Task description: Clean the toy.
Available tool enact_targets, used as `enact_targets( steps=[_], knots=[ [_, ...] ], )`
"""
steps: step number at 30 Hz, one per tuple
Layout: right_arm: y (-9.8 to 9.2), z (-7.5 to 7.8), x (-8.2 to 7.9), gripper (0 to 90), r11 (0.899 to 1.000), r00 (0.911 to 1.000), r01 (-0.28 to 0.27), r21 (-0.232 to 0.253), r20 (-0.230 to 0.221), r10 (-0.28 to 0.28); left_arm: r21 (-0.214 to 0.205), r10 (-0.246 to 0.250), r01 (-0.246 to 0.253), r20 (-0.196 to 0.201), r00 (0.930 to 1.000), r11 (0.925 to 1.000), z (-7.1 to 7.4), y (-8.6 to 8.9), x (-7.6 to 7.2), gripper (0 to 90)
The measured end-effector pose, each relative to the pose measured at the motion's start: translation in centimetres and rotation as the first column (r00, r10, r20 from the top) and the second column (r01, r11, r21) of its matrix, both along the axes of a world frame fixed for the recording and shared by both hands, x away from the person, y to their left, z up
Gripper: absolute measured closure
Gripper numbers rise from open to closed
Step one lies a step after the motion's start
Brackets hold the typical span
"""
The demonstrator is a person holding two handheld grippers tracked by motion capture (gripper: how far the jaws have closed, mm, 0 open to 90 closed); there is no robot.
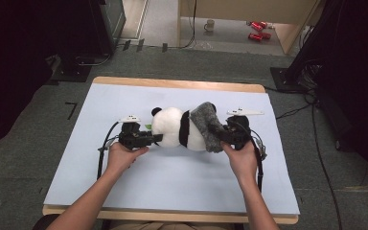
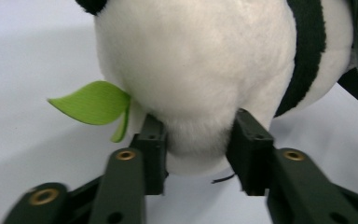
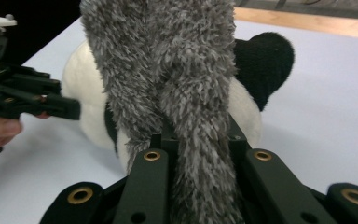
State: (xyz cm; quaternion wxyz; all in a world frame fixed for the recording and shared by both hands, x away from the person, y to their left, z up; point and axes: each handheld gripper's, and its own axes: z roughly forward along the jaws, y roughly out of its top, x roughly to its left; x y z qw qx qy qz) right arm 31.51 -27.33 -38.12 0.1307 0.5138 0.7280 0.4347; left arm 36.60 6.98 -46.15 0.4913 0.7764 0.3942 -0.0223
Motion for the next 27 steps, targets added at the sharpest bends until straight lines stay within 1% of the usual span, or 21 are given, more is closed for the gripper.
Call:
enact_targets(
  steps=[2, 3, 5, 6, 7, 8, 10, 12, 13, 14, 16, 17, 18, 19, 21, 22, 23, 24, 25, 27],
  knots=[
    [-0.1, -0.1, 0.4, 77.8, 1.0, 0.9999, 0.008, -0.008, 0.011, -0.008, -0.025, -0.01, 0.01, 0.001, 1.0, 0.9996, -0.2, 0.3, 0.1, 50.8],
    [-0.2, -0.1, 0.5, 77.8, 1.0, 0.9998, 0.016, -0.014, 0.014, -0.015, -0.024, -0.016, 0.017, 0.014, 0.9998, 0.9996, -0.2, 0.4, 0.0, 47.9],
    [-0.4, -0.3, 0.9, 77.6, 1.0, 0.9995, 0.026, -0.009, 0.019, -0.026, -0.002, -0.038, 0.038, 0.064, 0.9972, 0.9993, -0.3, 0.4, -0.3, 45.4],
    [-0.5, -0.4, 1.2, 77.5, 1.0, 0.9993, 0.03, -0.004, 0.02, -0.03, 0.012, -0.049, 0.048, 0.081, 0.9955, 0.9988, -0.4, 0.5, -0.4, 43.9],
    [-0.5, -0.4, 1.3, 77.6, 0.999, 0.9992, 0.034, 0.003, 0.019, -0.034, 0.025, -0.058, 0.056, 0.088, 0.9944, 0.9981, -0.5, 0.5, -0.4, 42.3],
    [-0.5, -0.5, 1.6, 77.5, 0.999, 0.9992, 0.032, 0.006, 0.023, -0.032, 0.029, -0.063, 0.06, 0.086, 0.9944, 0.9978, -0.6, 0.4, -0.4, 41.6],
    [-0.5, -0.5, 2.0, 77.4, 0.999, 0.9989, 0.032, -0.004, 0.035, -0.032, 0.044, -0.07, 0.066, 0.082, 0.9942, 0.9968, -0.9, 0.3, -0.3, 40.7],
    [-0.6, -0.4, 2.4, 77.1, 0.999, 0.9984, 0.038, -0.017, 0.043, -0.038, 0.056, -0.073, 0.07, 0.062, 0.9954, 0.996, -1.4, 0.1, -0.1, 40.1],
    [-0.6, -0.4, 2.6, 77.1, 0.999, 0.9981, 0.043, -0.021, 0.046, -0.042, 0.066, -0.076, 0.072, 0.06, 0.9953, 0.9952, -1.6, -0.1, -0.1, 39.8],
    [-0.6, -0.5, 2.8, 76.9, 0.999, 0.998, 0.045, -0.022, 0.046, -0.044, 0.075, -0.074, 0.069, 0.07, 0.9948, 0.9948, -1.8, -0.3, 0.0, 39.4],
    [-0.7, -0.6, 3.2, 76.8, 0.999, 0.9981, 0.044, -0.012, 0.044, -0.043, 0.062, -0.067, 0.062, 0.082, 0.9943, 0.9961, -2.2, -0.6, 0.2, 39.4],
    [-0.8, -0.6, 3.4, 76.7, 0.999, 0.998, 0.044, -0.016, 0.046, -0.043, 0.049, -0.059, 0.055, 0.092, 0.994, 0.9973, -2.4, -0.6, 0.4, 39.5],
    [-0.8, -0.6, 3.5, 76.6, 0.999, 0.9976, 0.049, -0.02, 0.049, -0.048, 0.034, -0.046, 0.043, 0.091, 0.9948, 0.9985, -2.6, -0.6, 0.5, 39.4],
    [-0.8, -0.6, 3.7, 76.4, 0.998, 0.9974, 0.053, -0.024, 0.051, -0.052, 0.016, -0.033, 0.031, 0.079, 0.9964, 0.9994, -2.7, -0.7, 0.7, 39.7],
    [-0.9, -0.6, 4.0, 76.3, 0.998, 0.9968, 0.062, -0.019, 0.053, -0.061, -0.01, -0.003, 0.004, 0.06, 0.9982, 0.9999, -2.9, -0.9, 0.9, 42.5],
    [-0.9, -0.6, 4.1, 76.3, 0.998, 0.9967, 0.065, -0.011, 0.049, -0.064, -0.008, 0.003, -0.003, 0.061, 0.9982, 1.0, -2.8, -0.9, 0.8, 47.6],
    [-1.0, -0.6, 4.1, 76.3, 0.998, 0.9969, 0.064, -0.001, 0.045, -0.064, 0.007, 0.007, -0.007, 0.083, 0.9966, 1.0, -2.7, -1.0, 0.7, 52.3],
    [-1.0, -0.6, 4.1, 76.4, 0.998, 0.997, 0.064, 0.009, 0.042, -0.065, 0.016, 0.005, -0.006, 0.095, 0.9955, 0.9999, -2.7, -1.1, 0.6, 58.7],
    [-1.0, -0.4, 4.1, 76.4, 0.998, 0.9972, 0.065, 0.015, 0.036, -0.066, 0.021, 0.006, -0.008, 0.098, 0.9951, 0.9997, -2.6, -1.1, 0.5, 64.0],
    [-1.1, 0.1, 3.8, 76.6, 0.997, 0.9966, 0.074, 0.025, 0.035, -0.075, 0.02, 0.003, -0.004, 0.089, 0.996, 0.9998, -2.3, -1.1, 0.4, 71.8]
  ],
)
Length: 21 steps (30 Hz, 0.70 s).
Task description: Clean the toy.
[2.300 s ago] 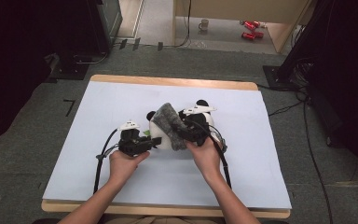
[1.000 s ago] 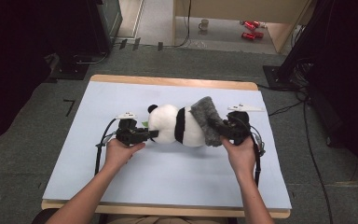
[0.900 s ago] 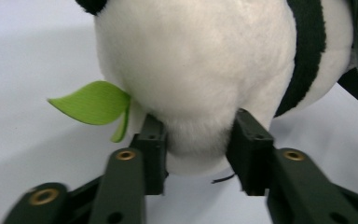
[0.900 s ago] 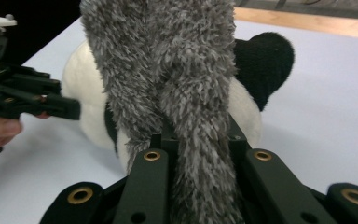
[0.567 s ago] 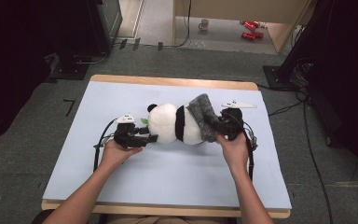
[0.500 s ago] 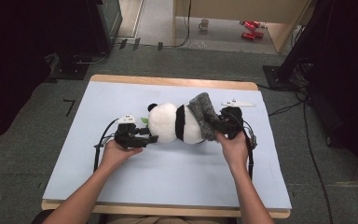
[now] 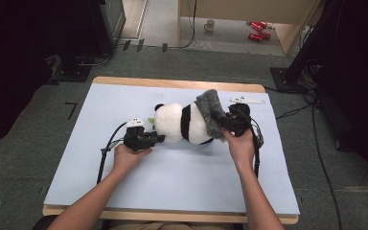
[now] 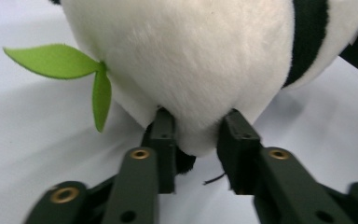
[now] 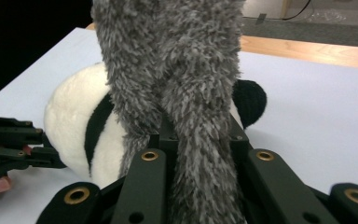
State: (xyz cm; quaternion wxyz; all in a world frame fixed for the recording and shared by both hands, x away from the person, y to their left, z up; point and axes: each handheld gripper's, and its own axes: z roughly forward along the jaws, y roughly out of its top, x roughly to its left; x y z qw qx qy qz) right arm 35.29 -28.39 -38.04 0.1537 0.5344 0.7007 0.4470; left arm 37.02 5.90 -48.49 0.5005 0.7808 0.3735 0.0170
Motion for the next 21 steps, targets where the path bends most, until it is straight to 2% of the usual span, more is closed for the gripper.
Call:
enact_targets(
  steps=[2, 3, 8, 14, 21],
  knots=[
    [0.3, 0.6, -0.4, 76.8, 1.0, 1.0, -0.001, 0.008, 0.006, 0.001, -0.006, -0.004, 0.004, -0.009, 0.9999, 1.0, 0.2, 0.0, -0.1, 76.4],
    [0.6, 0.9, -0.6, 76.8, 1.0, 0.9998, -0.01, 0.013, 0.015, 0.01, 0.004, -0.01, 0.01, -0.006, 0.9999, 0.9999, 0.4, 0.0, -0.2, 78.2],
    [3.6, 1.5, -1.3, 76.8, 0.996, 0.9962, -0.087, 0.012, 0.012, 0.087, 0.013, -0.019, 0.019, -0.019, 0.9996, 0.9997, 1.1, -0.2, -0.9, 82.1],
    [7.9, 1.0, -1.6, 76.9, 0.983, 0.9833, -0.182, -0.008, -0.012, 0.182, 0.009, 0.001, -0.001, -0.032, 0.9995, 1.0, 1.4, -0.2, -1.7, 82.2],
    [11.2, -0.5, -1.5, 76.9, 0.967, 0.9659, -0.254, -0.006, -0.052, 0.254, 0.0, 0.003, -0.003, -0.043, 0.9991, 1.0, 1.7, -0.1, -2.9, 84.3]
  ],
)
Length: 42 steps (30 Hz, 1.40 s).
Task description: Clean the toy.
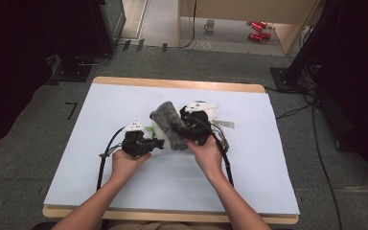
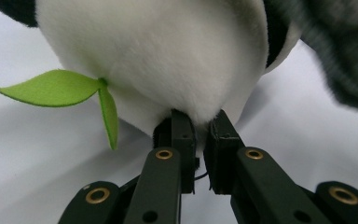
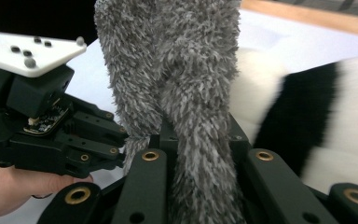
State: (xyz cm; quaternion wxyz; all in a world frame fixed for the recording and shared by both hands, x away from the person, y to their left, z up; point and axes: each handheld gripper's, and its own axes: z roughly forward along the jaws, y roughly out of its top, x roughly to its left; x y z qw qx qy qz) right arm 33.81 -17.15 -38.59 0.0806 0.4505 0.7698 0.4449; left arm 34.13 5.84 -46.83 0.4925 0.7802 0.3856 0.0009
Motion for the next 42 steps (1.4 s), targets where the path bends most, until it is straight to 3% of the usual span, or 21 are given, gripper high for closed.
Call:
enact_targets(
  steps=[3, 6, 11, 14, 17, 21, 26, 36, 40, 42],
  knots=[
    [1.2, -0.9, 0.1, 76.6, 1.0, 0.9995, -0.023, -0.007, -0.023, 0.023, 0.001, 0.01, -0.01, 0.0, 1.0, 1.0, 0.1, 0.3, -0.3, 84.4],
    [2.0, -1.9, 0.2, 76.4, 0.996, 0.9995, -0.03, -0.08, 0.011, 0.031, 0.019, 0.021, -0.02, -0.015, 0.9997, 0.9996, -0.3, 0.5, -0.4, 84.4],
    [1.0, -2.2, 0.8, 76.3, 0.996, 0.9999, -0.015, -0.084, -0.002, 0.015, 0.011, 0.026, -0.026, -0.034, 0.9991, 0.9996, -0.5, 0.8, -0.1, 84.7],
    [-0.3, -1.9, 0.9, 76.7, 0.993, 0.9995, 0.029, -0.118, 0.013, -0.028, 0.003, 0.035, -0.035, -0.048, 0.9982, 0.9994, -0.5, 1.3, 0.4, 84.7],
    [-2.1, -1.7, 1.1, 77.2, 0.994, 0.9979, 0.064, -0.087, 0.005, -0.064, -0.005, 0.026, -0.026, -0.051, 0.9984, 0.9996, -0.3, 1.4, 0.7, 84.7],
    [-3.4, -1.2, 1.1, 77.2, 0.992, 0.9958, 0.09, -0.089, 0.022, -0.089, -0.008, 0.014, -0.015, -0.07, 0.9974, 0.9999, -0.2, 1.8, 1.3, 84.8],
    [-5.0, -0.6, 1.0, 77.2, 0.987, 0.9905, 0.135, -0.089, 0.037, -0.132, -0.001, 0.011, -0.011, -0.058, 0.9982, 0.9999, -0.1, 2.0, 1.8, 84.8],
    [-9.0, -0.8, 1.2, 77.1, 0.97, 0.9718, 0.236, -0.055, 0.021, -0.235, -0.009, 0.01, -0.011, -0.06, 0.9982, 0.9999, -0.1, 2.0, 2.2, 84.7],
    [-10.1, -0.6, 1.1, 77.7, 0.951, 0.9552, 0.296, -0.091, 0.033, -0.294, 0.002, 0.011, -0.01, -0.064, 0.9979, 0.9999, -0.2, 2.0, 2.2, 84.6],
    [-10.6, -0.1, 0.9, 77.7, 0.955, 0.9563, 0.292, -0.056, 0.034, -0.29, 0.004, 0.009, -0.009, -0.06, 0.9982, 1.0, -0.3, 1.9, 2.1, 84.5]
  ],
)
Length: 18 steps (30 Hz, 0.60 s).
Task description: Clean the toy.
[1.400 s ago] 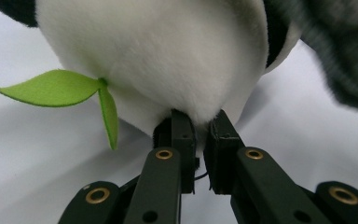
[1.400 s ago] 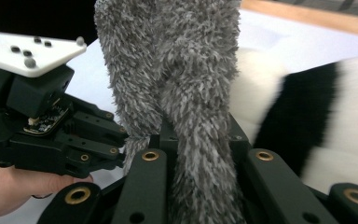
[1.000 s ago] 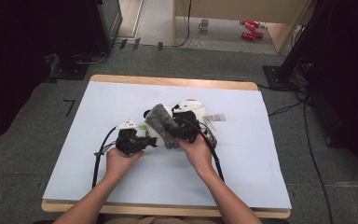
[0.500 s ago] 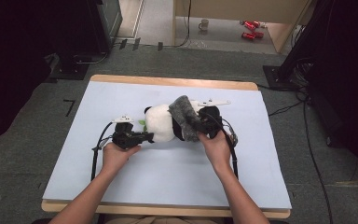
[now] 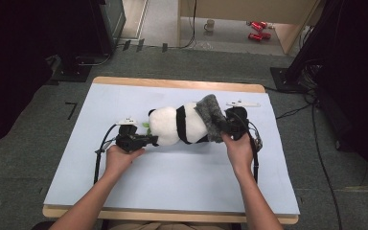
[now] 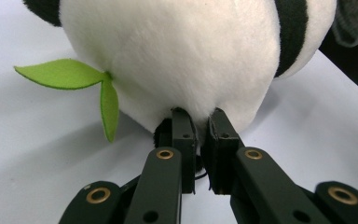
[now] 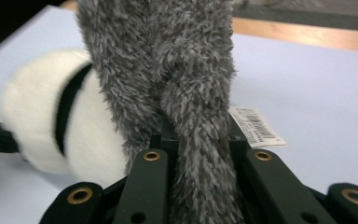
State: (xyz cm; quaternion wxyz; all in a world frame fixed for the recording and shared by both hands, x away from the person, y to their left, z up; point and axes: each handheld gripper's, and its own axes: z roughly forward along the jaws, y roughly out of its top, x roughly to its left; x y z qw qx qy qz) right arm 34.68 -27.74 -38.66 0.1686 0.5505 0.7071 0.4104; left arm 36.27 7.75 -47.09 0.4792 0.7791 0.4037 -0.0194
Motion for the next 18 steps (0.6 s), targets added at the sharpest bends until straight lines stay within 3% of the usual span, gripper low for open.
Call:
enact_targets(
  steps=[3, 6, 10, 18],
  knots=[
    [0.9, 1.1, -0.4, 77.8, 0.999, 0.9989, -0.033, 0.013, 0.034, 0.033, 0.0, 0.006, -0.006, 0.009, 0.9999, 1.0, 0.0, -0.1, -0.1, 84.5],
    [3.1, 1.6, -0.5, 77.8, 0.995, 0.9943, -0.099, 0.035, 0.043, 0.097, -0.01, 0.019, -0.019, 0.014, 0.9997, 0.9998, 0.0, -0.1, -0.4, 84.4],
    [6.3, 1.1, -0.3, 77.7, 0.981, 0.9832, -0.182, 0.063, 0.021, 0.181, -0.015, 0.044, -0.044, 0.032, 0.9985, 0.9989, 0.0, -0.4, -0.9, 84.3],
    [10.5, -0.7, 0.1, 77.7, 0.963, 0.9635, -0.265, 0.04, -0.029, 0.266, -0.018, 0.075, -0.074, 0.049, 0.996, 0.9971, 0.0, -0.7, -1.6, 84.2]
  ],
)
